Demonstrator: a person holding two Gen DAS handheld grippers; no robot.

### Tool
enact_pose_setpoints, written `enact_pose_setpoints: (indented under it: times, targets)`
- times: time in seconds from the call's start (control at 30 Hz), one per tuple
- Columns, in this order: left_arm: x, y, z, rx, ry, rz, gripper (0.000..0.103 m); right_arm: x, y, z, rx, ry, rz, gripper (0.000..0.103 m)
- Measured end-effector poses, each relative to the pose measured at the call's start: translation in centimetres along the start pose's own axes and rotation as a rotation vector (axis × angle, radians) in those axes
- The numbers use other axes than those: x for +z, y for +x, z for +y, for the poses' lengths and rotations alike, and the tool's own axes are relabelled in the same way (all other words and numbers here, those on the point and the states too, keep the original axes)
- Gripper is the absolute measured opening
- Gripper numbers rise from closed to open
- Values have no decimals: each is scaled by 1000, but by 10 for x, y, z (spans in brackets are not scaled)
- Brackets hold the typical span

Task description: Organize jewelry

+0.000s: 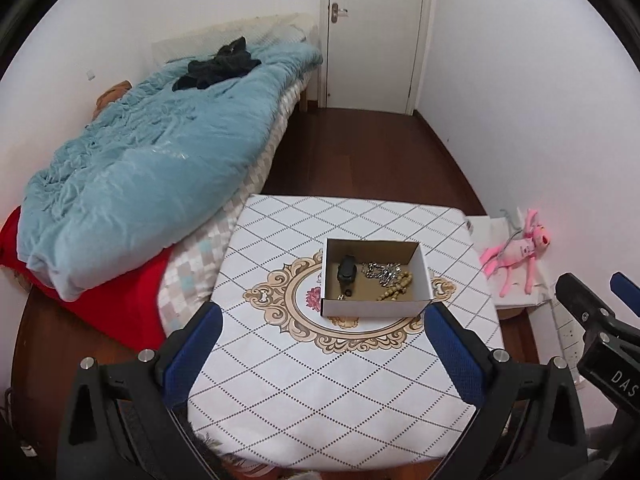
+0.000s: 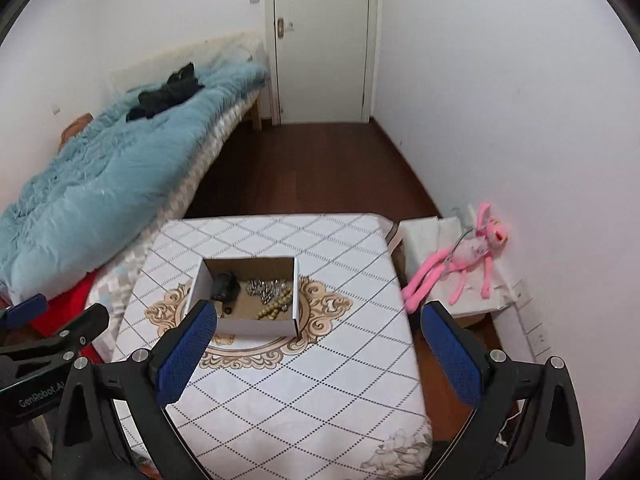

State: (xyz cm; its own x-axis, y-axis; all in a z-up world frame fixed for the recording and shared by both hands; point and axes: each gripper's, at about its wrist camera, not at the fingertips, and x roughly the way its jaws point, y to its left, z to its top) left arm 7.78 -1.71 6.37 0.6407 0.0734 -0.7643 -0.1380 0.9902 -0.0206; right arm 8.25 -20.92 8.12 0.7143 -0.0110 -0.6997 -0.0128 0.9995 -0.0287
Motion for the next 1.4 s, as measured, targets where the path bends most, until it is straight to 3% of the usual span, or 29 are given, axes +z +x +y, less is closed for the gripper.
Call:
enact_pose_setpoints:
  times: [0.23,0.47,0.97,1.4]
  targets:
    - [6,-36,3,-10,-5,-15,103,4,-45,-3,35,9,-13,103]
    - [5,-36,0,-28,-15,28,103,7,-59,-2,50,1,4,103]
    - [26,15,-10,35,-4,101,103,37,-8,-2,-14,-6,40,103]
    - [32,52,-14,50,14,170,103,35,54,1,-12,-22,161,103]
